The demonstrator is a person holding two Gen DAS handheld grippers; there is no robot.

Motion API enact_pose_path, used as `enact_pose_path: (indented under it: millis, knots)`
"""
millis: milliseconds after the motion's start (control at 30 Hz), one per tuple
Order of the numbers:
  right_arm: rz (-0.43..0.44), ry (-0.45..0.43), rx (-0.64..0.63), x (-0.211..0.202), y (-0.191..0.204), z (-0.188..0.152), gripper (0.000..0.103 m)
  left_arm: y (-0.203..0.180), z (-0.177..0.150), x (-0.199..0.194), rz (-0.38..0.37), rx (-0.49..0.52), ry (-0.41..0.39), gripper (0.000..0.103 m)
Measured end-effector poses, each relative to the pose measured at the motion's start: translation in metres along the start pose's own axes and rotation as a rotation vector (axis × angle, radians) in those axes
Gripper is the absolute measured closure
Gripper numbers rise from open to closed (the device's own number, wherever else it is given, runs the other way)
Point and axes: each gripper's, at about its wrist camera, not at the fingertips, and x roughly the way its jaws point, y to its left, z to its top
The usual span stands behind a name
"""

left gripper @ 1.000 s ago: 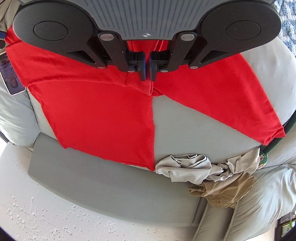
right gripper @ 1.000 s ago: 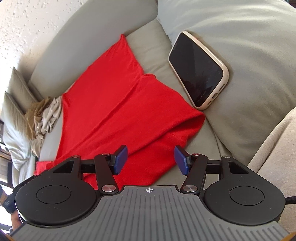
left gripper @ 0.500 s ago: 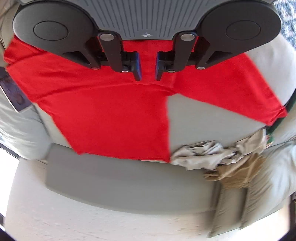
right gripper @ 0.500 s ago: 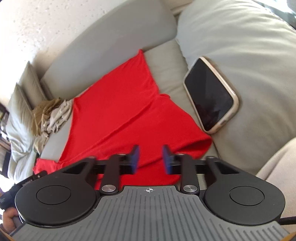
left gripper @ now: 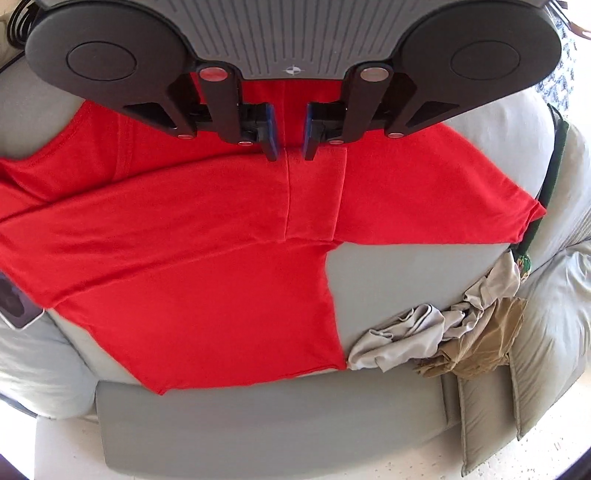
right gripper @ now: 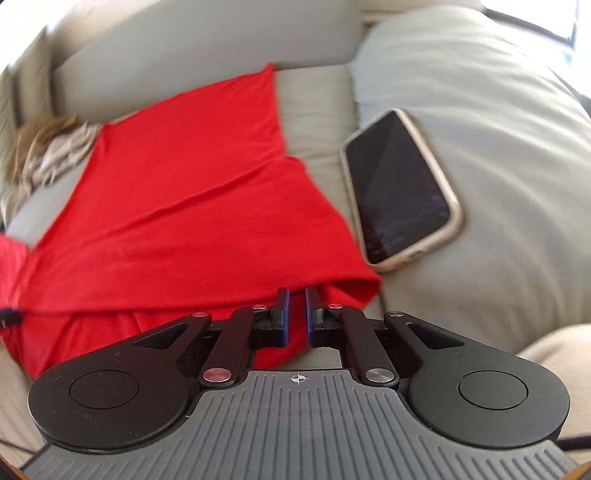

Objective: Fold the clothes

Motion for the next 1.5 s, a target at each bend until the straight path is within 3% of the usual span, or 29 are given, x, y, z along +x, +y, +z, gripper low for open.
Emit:
enact_pose_path:
  millis: [100, 167, 267, 333, 433, 533, 633, 700, 767, 900, 933, 1000, 1067, 1200, 1233, 1267, 1333, 1433, 1500]
  knots:
    - [0.050, -0.029, 0.047, 0.000, -0.001, 0.010, 0.071, -0.008, 0.014, -0.001, -0.082, -0.040, -0.051, 0.082]
    - [0.077, -0.063, 0.051, 0.009, 0.006, 0.023, 0.071, -0.023, 0.022, 0.009, -0.108, -0.022, -0.071, 0.074]
    - [0.098, -0.128, 0.068, 0.030, 0.015, 0.045, 0.071, -0.038, 0.025, 0.035, -0.139, 0.001, -0.017, 0.074]
    - [0.103, -0.109, 0.118, 0.053, 0.014, 0.061, 0.072, -0.042, 0.021, 0.047, -0.156, -0.002, 0.025, 0.074]
    - [0.046, -0.056, 0.167, 0.083, 0.009, 0.077, 0.070, -0.041, 0.015, 0.050, -0.171, -0.003, 0.017, 0.074]
    - [0.024, -0.052, 0.121, 0.099, 0.009, 0.085, 0.053, -0.035, 0.014, 0.050, -0.198, -0.021, 0.018, 0.073]
    - [0.058, -0.009, 0.136, 0.111, 0.004, 0.088, 0.050, -0.035, 0.013, 0.052, -0.202, -0.025, 0.018, 0.073]
    - [0.090, -0.019, 0.160, 0.111, -0.001, 0.088, 0.089, -0.037, 0.013, 0.052, -0.199, -0.014, 0.014, 0.073]
    - [0.122, -0.044, 0.175, 0.110, -0.006, 0.086, 0.089, -0.037, 0.013, 0.053, -0.199, -0.006, 0.010, 0.073]
    - [0.052, -0.326, 0.199, 0.083, -0.014, 0.079, 0.090, -0.036, 0.012, 0.052, -0.206, -0.013, 0.008, 0.073]
    - [0.050, -0.342, 0.209, 0.078, -0.016, 0.079, 0.090, -0.036, 0.011, 0.052, -0.205, -0.012, 0.007, 0.073]
    - [0.059, -0.337, 0.232, 0.071, -0.020, 0.081, 0.090, -0.037, 0.011, 0.053, -0.202, -0.010, 0.005, 0.073]
    - [0.121, -0.236, 0.237, 0.076, -0.017, 0.081, 0.080, -0.036, 0.010, 0.053, -0.202, -0.012, 0.002, 0.073]
    - [0.183, -0.082, 0.114, 0.089, 0.007, 0.068, 0.083, -0.036, 0.010, 0.053, -0.203, -0.013, 0.001, 0.073]
    - [0.121, -0.071, 0.061, 0.093, 0.014, 0.065, 0.087, -0.035, 0.010, 0.053, -0.205, -0.013, 0.001, 0.072]
    - [0.048, -0.091, 0.053, 0.095, 0.013, 0.064, 0.100, -0.035, 0.010, 0.054, -0.206, -0.013, 0.002, 0.072]
    - [-0.044, -0.129, 0.087, 0.092, 0.005, 0.065, 0.097, -0.033, 0.010, 0.054, -0.211, -0.020, 0.002, 0.072]
    - [-0.065, -0.152, 0.189, 0.074, -0.014, 0.072, 0.097, -0.033, 0.009, 0.054, -0.212, -0.026, 0.001, 0.072]
    - [0.028, -0.141, 0.165, 0.057, -0.004, 0.070, 0.093, -0.034, 0.010, 0.054, -0.208, -0.025, 0.000, 0.072]
